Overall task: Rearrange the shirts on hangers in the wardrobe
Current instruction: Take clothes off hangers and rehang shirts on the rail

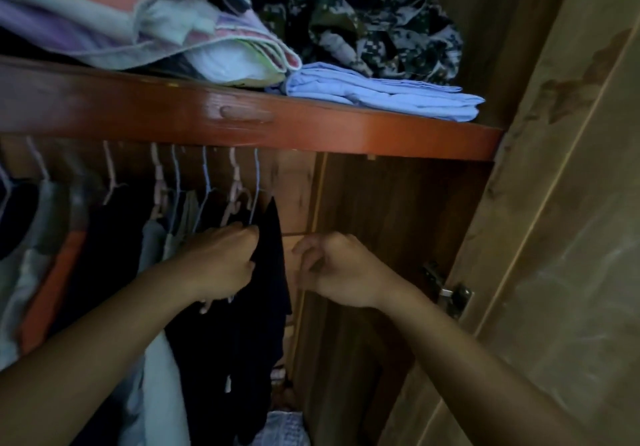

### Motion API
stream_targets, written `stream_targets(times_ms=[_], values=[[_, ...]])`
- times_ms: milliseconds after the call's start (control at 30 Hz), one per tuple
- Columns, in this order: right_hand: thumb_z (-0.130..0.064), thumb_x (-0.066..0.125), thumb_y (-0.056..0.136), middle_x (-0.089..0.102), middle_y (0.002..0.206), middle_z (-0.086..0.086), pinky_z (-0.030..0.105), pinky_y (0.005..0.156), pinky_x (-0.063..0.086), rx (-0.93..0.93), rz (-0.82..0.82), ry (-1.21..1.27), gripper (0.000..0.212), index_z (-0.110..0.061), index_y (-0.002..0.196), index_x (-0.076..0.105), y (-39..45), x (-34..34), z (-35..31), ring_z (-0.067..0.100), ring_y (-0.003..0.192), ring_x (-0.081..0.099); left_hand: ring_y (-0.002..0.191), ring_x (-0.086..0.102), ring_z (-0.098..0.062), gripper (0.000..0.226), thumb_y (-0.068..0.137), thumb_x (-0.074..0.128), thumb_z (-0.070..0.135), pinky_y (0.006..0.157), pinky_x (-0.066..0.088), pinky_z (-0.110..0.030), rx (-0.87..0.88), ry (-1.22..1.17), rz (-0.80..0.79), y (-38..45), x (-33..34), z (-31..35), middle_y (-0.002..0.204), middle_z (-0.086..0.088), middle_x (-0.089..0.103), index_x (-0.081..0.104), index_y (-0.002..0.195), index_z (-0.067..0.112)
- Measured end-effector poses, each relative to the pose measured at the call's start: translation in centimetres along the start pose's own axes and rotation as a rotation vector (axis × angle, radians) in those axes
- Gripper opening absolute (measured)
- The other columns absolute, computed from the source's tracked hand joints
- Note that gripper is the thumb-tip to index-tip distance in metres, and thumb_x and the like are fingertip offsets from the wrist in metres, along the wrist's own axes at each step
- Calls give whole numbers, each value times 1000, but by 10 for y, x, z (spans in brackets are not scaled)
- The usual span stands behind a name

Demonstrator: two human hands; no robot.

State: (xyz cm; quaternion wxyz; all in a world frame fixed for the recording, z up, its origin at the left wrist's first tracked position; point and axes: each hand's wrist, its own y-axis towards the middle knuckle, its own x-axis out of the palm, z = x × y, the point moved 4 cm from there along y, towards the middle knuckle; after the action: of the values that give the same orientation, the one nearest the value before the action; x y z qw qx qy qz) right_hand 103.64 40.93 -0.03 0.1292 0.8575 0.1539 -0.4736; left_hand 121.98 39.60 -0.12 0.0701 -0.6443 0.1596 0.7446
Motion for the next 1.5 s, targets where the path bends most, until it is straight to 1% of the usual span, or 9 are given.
stream_targets(times_ms=[267,400,567,733,867,1033,1200,1367,1500], values=[[-45,79,79,72,93,-1,23,56,53,134,86,340,53,-23,121,55,122,53,1,13,72,71,86,59,-24,6,95,53,14,70,47,-36,-113,-136,7,-13,0,-38,88,-4,55,53,99,10],[-32,72,90,70,87,4,18,46,50,207,147,468,19,-18,85,61,148,68,4,8,55,66,83,60,-25,18,94,56,15,71,50,-38,-145,-192,68,-10,2,-47,82,-5,56,55,109,5],[-29,66,95,68,65,5,20,42,48,242,294,693,33,-8,69,66,152,71,-2,10,40,60,79,58,-18,23,93,60,19,64,44,-31,-159,-276,86,-3,9,-54,83,-1,58,56,112,7],[-22,56,97,72,80,14,44,73,60,275,385,479,27,0,90,71,155,57,1,28,71,70,77,57,-11,25,92,64,22,58,39,-25,-154,-347,129,3,8,-59,83,2,58,57,113,11],[-14,56,91,67,84,11,28,68,45,194,538,212,19,-4,88,71,142,27,-3,27,77,62,76,53,-6,32,94,61,20,56,35,-20,-115,-352,146,5,3,-60,85,6,54,55,124,12],[-15,51,92,69,112,20,39,88,53,139,578,75,26,-6,103,72,127,-5,-17,40,106,62,80,53,-8,37,95,61,24,58,36,-19,-77,-348,158,11,-2,-57,96,2,58,53,129,13],[-12,49,95,70,108,18,44,91,53,133,451,46,23,-6,104,69,105,-13,-7,38,103,64,92,64,-22,33,94,63,24,81,54,-39,-64,-363,183,18,-4,-51,104,-11,67,56,124,12],[-15,53,96,49,71,-6,30,68,42,128,357,-274,11,-20,86,51,75,-15,15,25,78,58,112,60,-24,48,92,66,25,90,49,-29,-60,-413,227,28,7,-43,125,-9,61,52,136,11],[-24,57,94,61,82,1,31,68,46,171,381,-384,8,-17,91,59,51,-8,35,28,84,66,117,58,-26,54,91,67,28,96,49,-34,-29,-412,224,32,19,-30,133,-11,58,49,140,13]])
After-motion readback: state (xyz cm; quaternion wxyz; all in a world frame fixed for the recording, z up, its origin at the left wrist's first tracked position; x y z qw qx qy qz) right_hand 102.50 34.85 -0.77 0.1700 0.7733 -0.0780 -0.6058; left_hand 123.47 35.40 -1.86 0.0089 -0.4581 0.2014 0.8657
